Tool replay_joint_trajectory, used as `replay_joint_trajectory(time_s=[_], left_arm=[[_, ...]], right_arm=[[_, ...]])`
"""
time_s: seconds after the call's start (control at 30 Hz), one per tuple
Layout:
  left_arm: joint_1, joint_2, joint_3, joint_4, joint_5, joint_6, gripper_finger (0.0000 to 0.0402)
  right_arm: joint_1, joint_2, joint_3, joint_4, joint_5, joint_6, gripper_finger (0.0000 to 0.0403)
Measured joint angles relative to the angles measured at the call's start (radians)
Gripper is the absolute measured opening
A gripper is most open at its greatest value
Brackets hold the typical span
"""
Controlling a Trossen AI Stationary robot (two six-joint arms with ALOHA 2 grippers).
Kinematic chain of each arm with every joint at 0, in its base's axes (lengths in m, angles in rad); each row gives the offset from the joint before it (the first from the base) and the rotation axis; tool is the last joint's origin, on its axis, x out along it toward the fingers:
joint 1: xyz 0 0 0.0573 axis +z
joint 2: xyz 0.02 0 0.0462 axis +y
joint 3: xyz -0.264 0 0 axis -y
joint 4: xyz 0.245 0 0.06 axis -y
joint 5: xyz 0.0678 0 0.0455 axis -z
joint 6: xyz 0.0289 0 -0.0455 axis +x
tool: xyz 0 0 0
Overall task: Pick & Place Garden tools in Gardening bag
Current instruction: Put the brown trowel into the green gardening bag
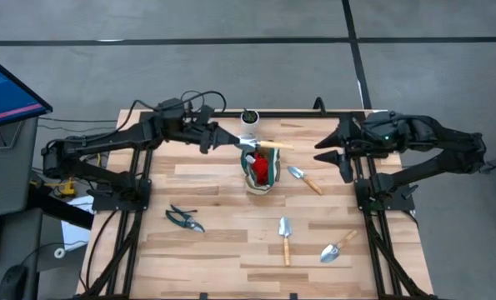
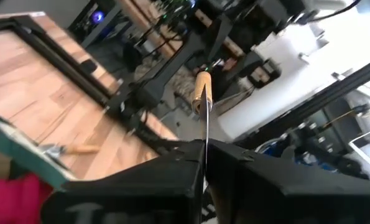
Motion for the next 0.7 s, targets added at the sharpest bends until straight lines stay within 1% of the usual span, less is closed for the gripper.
replay_joint_trajectory(time_s=[0.17,0.3,0.43,0.5,0.63,0.7], left_arm=[[-0.028,0.000,0.000,-0.101,-0.001,0.065,0.0001],[-0.056,0.000,0.000,-0.180,-0.025,0.110,0.0001],[-0.095,0.000,0.000,-0.227,-0.069,0.149,0.0001],[-0.110,0.000,0.000,-0.227,-0.070,0.156,0.0001],[-0.144,0.000,0.000,-0.245,-0.071,0.181,0.0001],[-0.165,0.000,0.000,-0.258,-0.072,0.198,0.0001]], right_arm=[[-0.005,0.034,-0.001,0.082,0.000,0.006,0.0160],[-0.011,0.094,0.001,0.188,0.003,-0.013,0.0182],[-0.034,0.214,0.000,0.330,-0.009,-0.065,0.0222],[-0.051,0.282,0.009,0.403,-0.038,-0.095,0.0239],[-0.088,0.436,0.107,0.403,-0.123,-0.127,0.0249],[-0.101,0.504,0.173,0.362,-0.171,-0.146,0.0248]])
